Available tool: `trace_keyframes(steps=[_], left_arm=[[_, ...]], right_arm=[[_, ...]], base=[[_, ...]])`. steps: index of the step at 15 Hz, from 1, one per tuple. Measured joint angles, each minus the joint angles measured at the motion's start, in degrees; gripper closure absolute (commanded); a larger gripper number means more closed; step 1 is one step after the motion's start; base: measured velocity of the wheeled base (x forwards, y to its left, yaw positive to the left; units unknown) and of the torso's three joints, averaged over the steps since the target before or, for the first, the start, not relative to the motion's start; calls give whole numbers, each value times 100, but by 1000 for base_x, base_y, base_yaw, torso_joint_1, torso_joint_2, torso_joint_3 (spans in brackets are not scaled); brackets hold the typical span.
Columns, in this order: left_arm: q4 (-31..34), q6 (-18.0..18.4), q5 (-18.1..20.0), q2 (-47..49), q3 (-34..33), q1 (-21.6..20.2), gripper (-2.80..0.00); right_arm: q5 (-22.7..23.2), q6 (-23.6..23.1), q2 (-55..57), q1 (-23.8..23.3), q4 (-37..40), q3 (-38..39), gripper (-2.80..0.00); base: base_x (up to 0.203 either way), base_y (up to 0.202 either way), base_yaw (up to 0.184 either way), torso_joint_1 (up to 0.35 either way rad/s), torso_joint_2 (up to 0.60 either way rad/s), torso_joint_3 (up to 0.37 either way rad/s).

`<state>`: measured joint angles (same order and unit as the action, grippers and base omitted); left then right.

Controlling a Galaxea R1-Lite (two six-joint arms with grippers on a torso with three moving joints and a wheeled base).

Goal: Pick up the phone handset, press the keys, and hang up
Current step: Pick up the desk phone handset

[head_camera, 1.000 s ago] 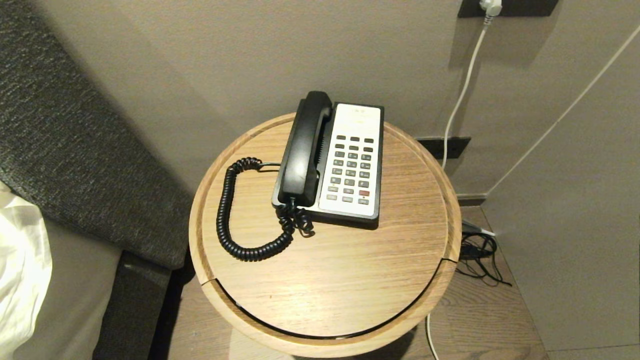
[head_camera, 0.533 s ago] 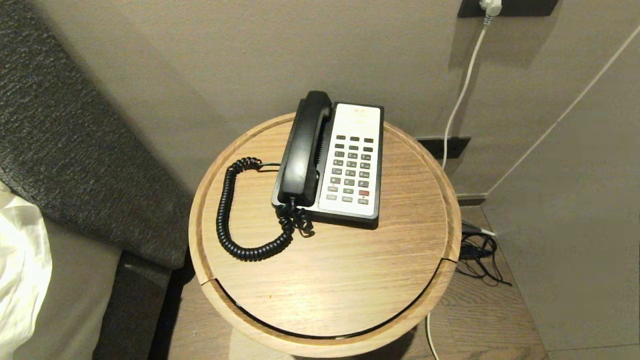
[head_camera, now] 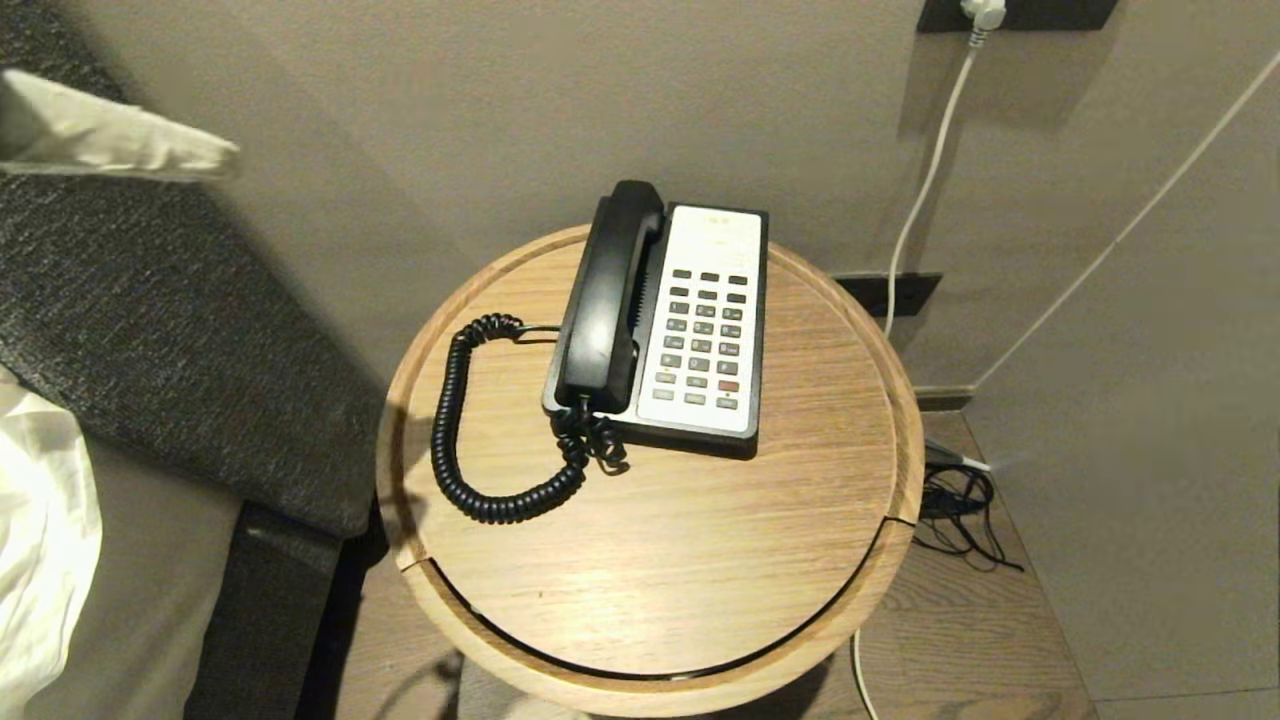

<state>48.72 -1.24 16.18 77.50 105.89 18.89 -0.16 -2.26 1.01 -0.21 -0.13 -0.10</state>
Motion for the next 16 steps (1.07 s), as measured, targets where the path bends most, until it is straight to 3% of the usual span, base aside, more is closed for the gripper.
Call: trace_keyframes(steps=[2,5,9,10,16], left_arm=[[-126,-321,-537,570,306,718,0],[-258,-420,-1729,1205,434,1722,0],[-509,-398,-2627,1645,453,2269,0],[-540,-386,-2729,1695,453,2372,-280],[-570,-347,-3488,1964,432,2951,-280]], right_arm=[[0,0,0,-1,0,0,0],[0,0,0,-1,0,0,0],[0,0,0,2,-2,0,0],[-2,0,0,-1,-2,0,0],[-1,0,0,-1,-2,2,0]], base=[[0,0,0,0,0,0],[0,0,0,0,0,0],[0,0,0,0,0,0],[0,0,0,0,0,0],[0,0,0,0,0,0]])
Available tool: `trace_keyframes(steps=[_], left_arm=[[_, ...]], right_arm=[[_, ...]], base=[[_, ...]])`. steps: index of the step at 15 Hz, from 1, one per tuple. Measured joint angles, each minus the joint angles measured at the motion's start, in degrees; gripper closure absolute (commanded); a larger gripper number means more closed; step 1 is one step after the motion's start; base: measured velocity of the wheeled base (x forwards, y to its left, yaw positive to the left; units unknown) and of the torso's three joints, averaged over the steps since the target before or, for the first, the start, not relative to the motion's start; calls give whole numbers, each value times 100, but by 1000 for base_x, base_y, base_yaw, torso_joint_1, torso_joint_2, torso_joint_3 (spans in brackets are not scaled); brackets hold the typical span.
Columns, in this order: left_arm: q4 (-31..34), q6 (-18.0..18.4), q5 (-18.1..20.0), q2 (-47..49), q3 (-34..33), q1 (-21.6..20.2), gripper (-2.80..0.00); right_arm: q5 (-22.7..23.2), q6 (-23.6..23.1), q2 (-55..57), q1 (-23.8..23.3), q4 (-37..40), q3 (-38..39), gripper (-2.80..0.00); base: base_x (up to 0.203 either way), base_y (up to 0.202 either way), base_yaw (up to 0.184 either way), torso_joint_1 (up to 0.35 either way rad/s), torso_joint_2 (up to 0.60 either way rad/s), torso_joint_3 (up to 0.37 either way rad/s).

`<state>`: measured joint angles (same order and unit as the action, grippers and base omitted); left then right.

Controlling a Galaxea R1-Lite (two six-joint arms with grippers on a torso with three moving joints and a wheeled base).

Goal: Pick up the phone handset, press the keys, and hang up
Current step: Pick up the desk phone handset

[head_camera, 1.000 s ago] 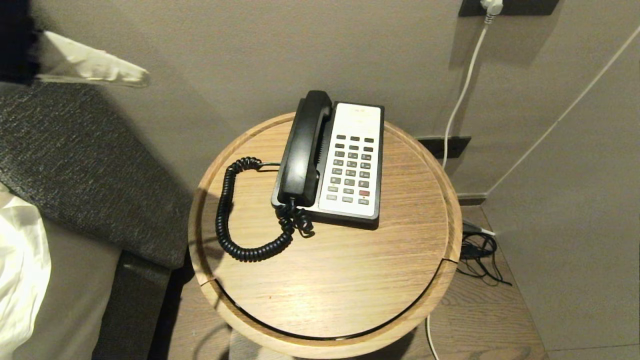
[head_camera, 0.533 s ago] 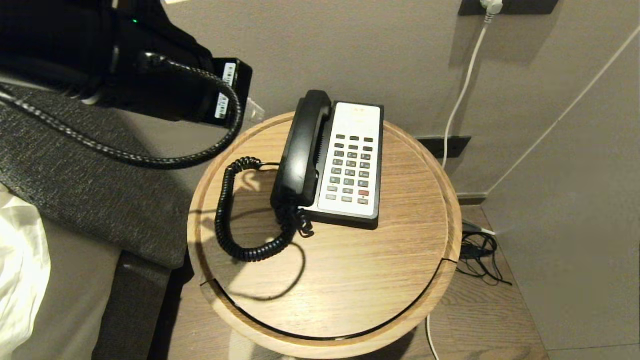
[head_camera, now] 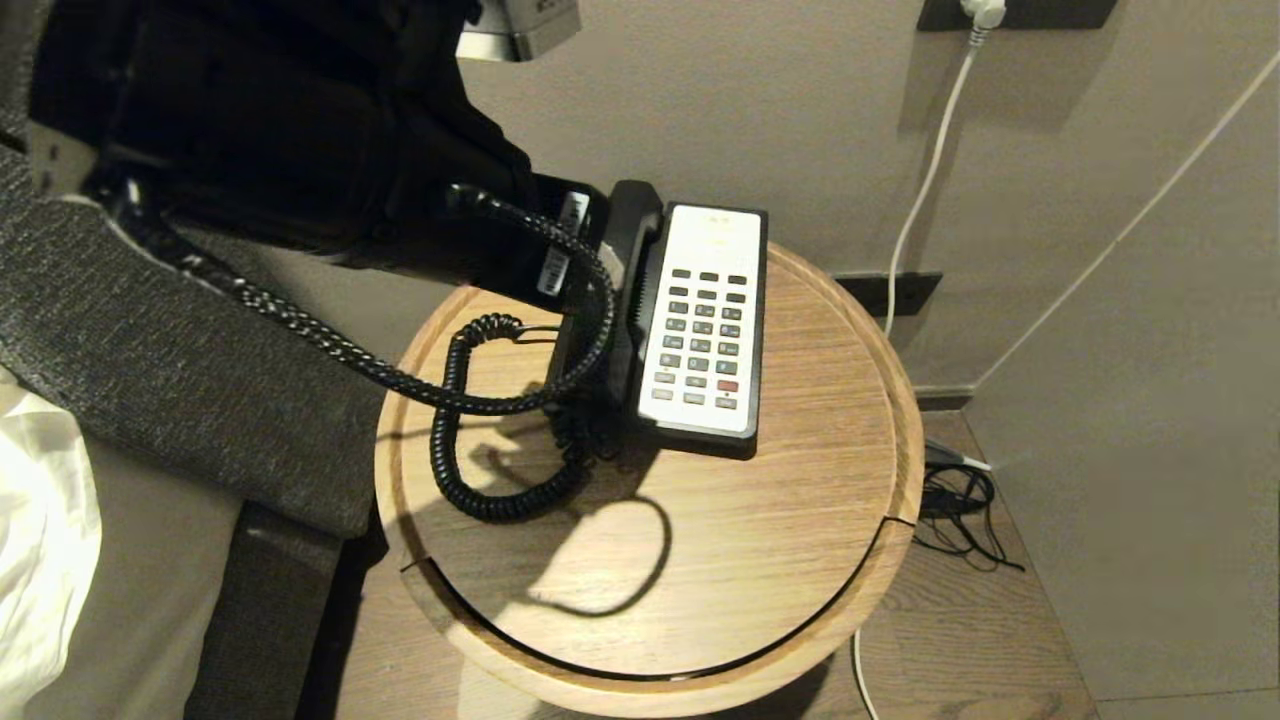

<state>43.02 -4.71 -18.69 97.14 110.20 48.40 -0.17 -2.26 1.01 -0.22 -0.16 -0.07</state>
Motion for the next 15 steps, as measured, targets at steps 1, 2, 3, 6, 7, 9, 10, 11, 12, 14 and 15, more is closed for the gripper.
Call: trace_keyframes(steps=[1,2,3,6,7,9,10,11,12,14,15], left_arm=[[-5,-19,-95,50,0,29,-280],[-6,-31,-250,93,0,46,-280],[-21,-76,-420,137,0,52,-280],[-218,-163,-498,278,0,57,-280],[-311,-211,-535,339,9,55,-280],[-439,-242,-662,475,16,50,-280],[-446,-250,-677,524,22,47,-280],[-446,-248,-686,568,27,35,-280],[-446,-253,-699,598,27,9,-280],[-444,-251,-784,650,27,-75,-280],[-446,-248,-809,672,27,-114,-280]], right_arm=[[-1,0,0,1,0,0,0],[-1,0,0,0,0,0,0],[-1,0,0,4,1,0,0],[-1,0,0,4,0,0,0],[1,2,0,4,0,0,0],[-1,0,0,4,0,-2,0],[-1,0,0,4,0,-2,0],[-1,2,0,0,0,-2,0],[-1,0,0,0,0,-2,0],[1,0,0,0,0,-2,0],[0,0,-1,1,0,-2,0]], base=[[0,0,0,0,0,0],[0,0,0,0,0,0],[0,0,0,0,0,0],[0,0,0,0,0,0],[0,0,0,0,0,0],[0,0,0,0,0,0],[0,0,0,0,0,0],[0,0,0,0,0,0],[0,0,0,0,0,0],[0,0,0,0,0,0],[0,0,0,0,0,0]])
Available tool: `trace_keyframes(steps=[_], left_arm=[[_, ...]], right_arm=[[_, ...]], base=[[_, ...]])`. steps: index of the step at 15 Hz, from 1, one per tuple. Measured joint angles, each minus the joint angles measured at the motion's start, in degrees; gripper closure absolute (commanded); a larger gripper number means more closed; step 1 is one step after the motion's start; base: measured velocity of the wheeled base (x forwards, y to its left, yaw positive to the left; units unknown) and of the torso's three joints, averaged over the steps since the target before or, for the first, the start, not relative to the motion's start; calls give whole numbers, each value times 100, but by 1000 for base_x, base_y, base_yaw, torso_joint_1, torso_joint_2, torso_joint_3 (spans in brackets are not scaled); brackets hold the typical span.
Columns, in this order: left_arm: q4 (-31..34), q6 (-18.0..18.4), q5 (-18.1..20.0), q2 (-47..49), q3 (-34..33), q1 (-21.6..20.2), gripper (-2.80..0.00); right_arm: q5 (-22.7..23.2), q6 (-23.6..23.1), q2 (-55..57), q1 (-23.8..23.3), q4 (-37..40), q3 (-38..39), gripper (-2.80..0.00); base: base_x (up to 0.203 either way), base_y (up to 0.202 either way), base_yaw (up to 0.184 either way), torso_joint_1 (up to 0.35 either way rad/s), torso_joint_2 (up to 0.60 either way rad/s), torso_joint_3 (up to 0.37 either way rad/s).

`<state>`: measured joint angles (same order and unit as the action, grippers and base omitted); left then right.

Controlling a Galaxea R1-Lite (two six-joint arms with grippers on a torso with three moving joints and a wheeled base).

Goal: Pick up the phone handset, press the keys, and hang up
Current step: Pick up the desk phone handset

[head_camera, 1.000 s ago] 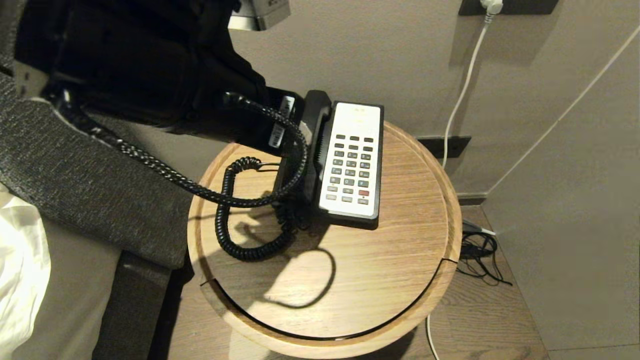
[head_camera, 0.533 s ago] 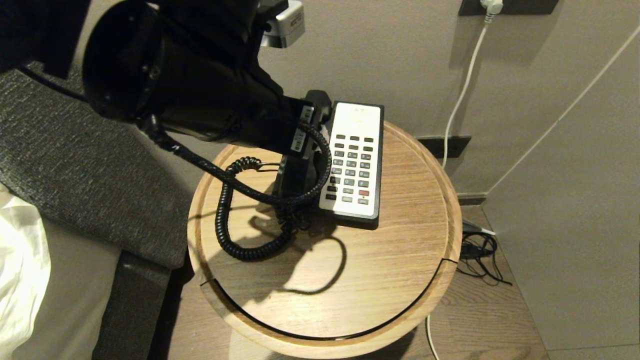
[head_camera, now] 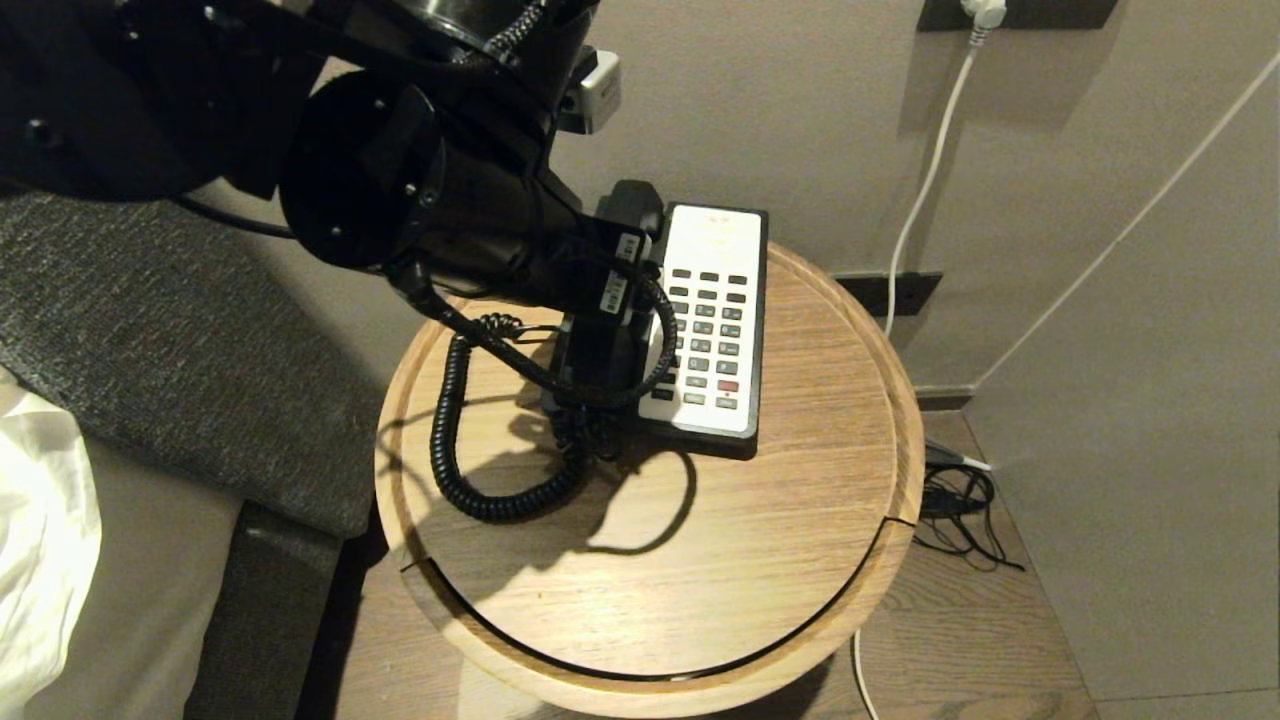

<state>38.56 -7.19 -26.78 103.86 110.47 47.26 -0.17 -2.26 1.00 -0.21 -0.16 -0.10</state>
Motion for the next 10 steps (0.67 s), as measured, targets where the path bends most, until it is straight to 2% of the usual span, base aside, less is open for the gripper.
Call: trace_keyframes(steps=[10], left_arm=[[-200,-5,-2,219,2,-118,-280]], right_arm=[[-1,2,1,-1,0,0,0]], base=[[0,0,0,0,0,0]])
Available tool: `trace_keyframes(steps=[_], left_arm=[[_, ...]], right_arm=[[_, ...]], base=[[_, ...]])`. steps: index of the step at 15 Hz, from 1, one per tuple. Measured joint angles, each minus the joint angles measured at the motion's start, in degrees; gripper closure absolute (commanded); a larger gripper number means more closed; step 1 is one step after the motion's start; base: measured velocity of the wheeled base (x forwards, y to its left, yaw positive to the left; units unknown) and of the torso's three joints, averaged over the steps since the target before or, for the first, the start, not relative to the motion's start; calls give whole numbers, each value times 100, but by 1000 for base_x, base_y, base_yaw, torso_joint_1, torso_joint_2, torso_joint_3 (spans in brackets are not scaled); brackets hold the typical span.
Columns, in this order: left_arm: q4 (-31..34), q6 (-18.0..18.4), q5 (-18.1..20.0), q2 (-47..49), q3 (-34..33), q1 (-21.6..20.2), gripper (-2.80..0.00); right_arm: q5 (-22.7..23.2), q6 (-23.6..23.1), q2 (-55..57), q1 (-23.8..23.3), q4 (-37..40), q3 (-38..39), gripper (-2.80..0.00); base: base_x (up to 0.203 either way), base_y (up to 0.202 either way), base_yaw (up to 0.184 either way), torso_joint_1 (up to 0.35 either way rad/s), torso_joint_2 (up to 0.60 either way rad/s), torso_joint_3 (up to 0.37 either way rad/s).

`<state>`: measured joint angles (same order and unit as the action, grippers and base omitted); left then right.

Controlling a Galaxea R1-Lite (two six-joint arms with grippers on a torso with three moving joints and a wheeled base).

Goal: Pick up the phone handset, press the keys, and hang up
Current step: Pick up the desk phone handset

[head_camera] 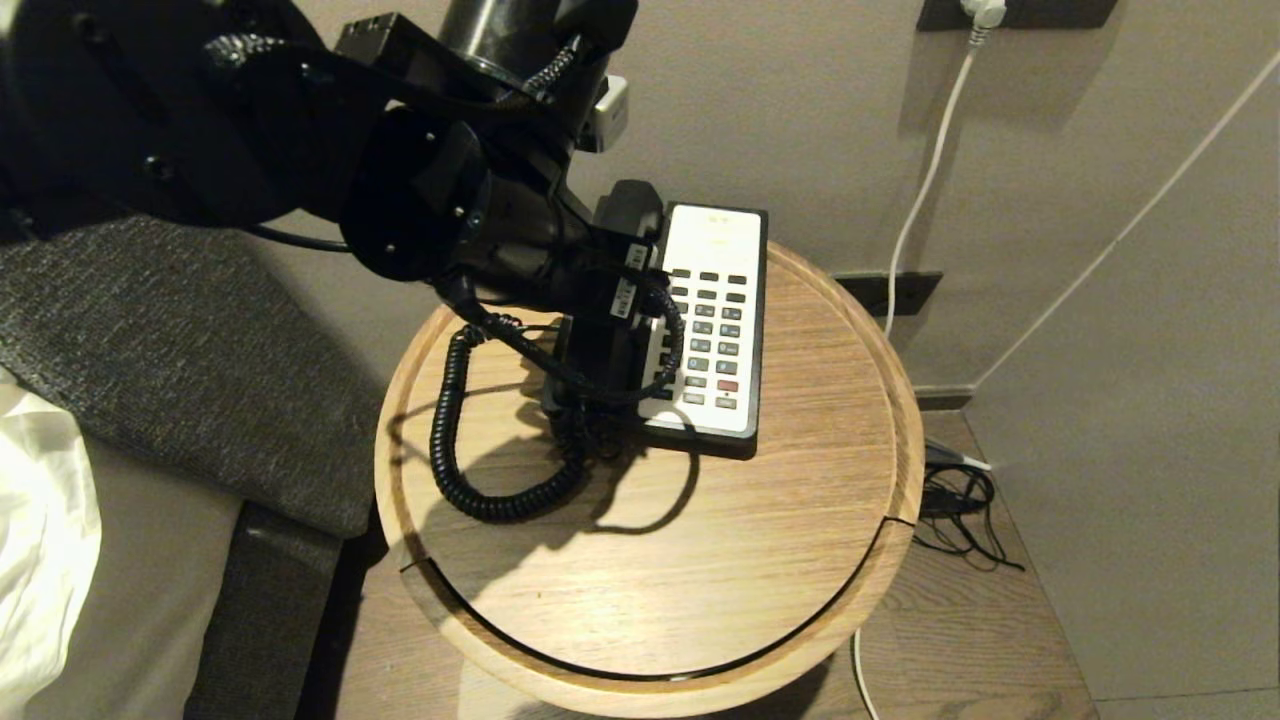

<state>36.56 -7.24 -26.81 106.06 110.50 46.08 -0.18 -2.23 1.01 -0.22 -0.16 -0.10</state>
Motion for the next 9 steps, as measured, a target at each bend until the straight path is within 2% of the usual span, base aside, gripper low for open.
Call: trace_keyframes(steps=[2,3,4,9], left_arm=[[-4,0,5,22,0,-33,-280],[-3,2,5,30,0,-46,-76],[-12,2,2,34,4,-56,0],[-90,-26,29,41,4,-83,0]], right_arm=[[2,-2,0,0,2,0,0],[0,-2,0,0,2,0,0],[2,-2,0,0,2,0,0],[-1,-2,0,4,0,0,0]], base=[[0,0,0,0,0,0],[0,0,0,0,0,0],[0,0,0,0,0,0],[0,0,0,0,0,0]])
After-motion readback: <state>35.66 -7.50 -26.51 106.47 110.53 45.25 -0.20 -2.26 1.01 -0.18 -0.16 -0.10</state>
